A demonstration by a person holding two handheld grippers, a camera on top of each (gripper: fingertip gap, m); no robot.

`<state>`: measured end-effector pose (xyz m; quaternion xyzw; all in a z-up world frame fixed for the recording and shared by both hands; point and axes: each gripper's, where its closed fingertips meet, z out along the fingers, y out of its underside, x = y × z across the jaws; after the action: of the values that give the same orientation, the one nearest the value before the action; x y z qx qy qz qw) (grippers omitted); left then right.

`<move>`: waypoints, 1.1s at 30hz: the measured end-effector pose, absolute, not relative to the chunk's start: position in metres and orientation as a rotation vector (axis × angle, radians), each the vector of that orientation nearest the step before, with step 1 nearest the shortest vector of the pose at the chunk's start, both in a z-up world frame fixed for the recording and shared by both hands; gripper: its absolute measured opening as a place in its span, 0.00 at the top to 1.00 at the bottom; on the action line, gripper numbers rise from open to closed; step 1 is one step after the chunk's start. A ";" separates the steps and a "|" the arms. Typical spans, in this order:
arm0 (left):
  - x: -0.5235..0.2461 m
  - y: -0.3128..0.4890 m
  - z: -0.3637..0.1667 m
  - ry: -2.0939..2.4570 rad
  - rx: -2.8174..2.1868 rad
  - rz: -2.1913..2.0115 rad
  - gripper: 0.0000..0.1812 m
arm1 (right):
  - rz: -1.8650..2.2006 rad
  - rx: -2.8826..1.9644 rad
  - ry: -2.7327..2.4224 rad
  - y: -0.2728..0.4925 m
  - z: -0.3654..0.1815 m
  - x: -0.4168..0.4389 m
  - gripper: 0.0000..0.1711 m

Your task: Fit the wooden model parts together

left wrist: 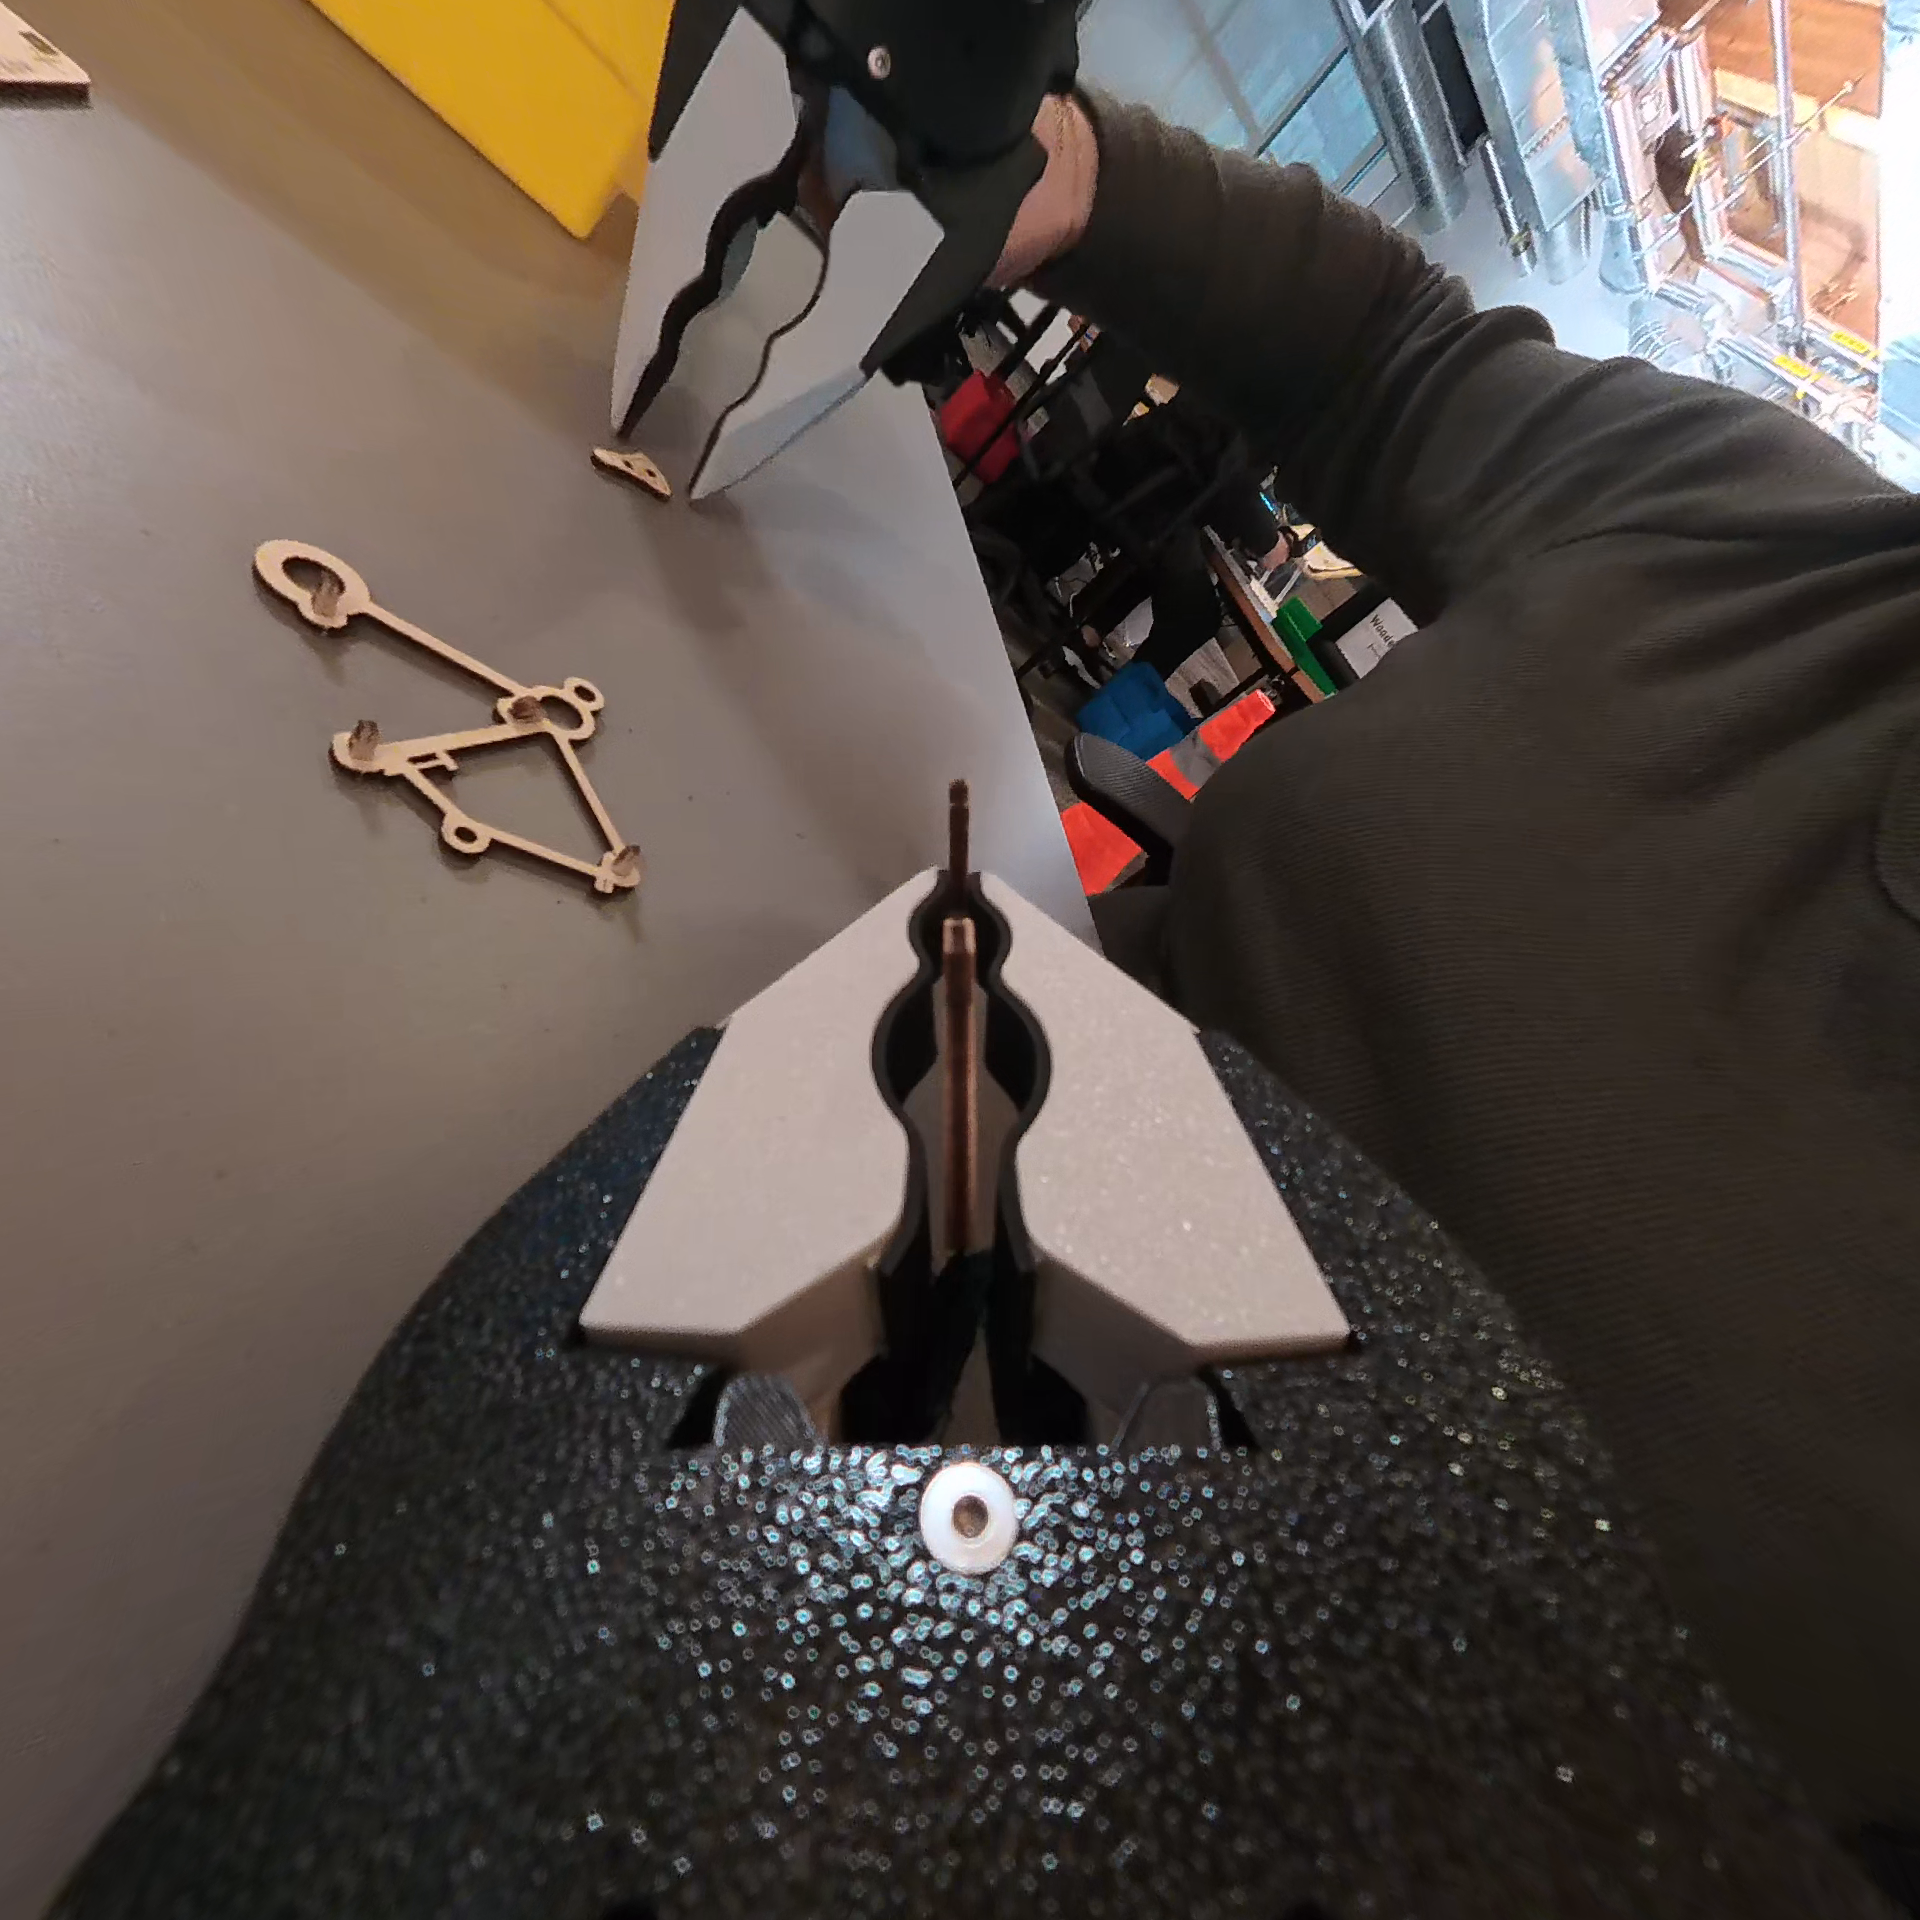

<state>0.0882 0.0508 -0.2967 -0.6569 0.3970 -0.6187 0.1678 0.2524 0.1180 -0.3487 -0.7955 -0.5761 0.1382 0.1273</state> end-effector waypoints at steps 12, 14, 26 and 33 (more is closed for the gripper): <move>0.089 0.047 -0.299 1.146 -1.886 -1.792 1.00 | 0.565 -2.156 -1.760 0.098 -0.340 0.216 0.89; 0.089 0.046 -0.300 1.156 -1.891 -1.788 1.00 | 0.519 -2.106 -1.764 0.107 -0.337 0.218 0.88; 0.089 0.044 -0.301 1.171 -1.901 -1.798 1.00 | 0.463 -2.032 -1.842 0.112 -0.349 0.226 0.90; 0.089 0.045 -0.302 1.167 -1.909 -1.787 1.00 | 0.487 -2.067 -1.768 0.112 -0.349 0.224 0.97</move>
<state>0.0895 0.0451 -0.3024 -0.6603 0.4037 -0.6179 0.1386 0.2238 0.1122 -0.3488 -0.7347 -0.6284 0.1730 0.1880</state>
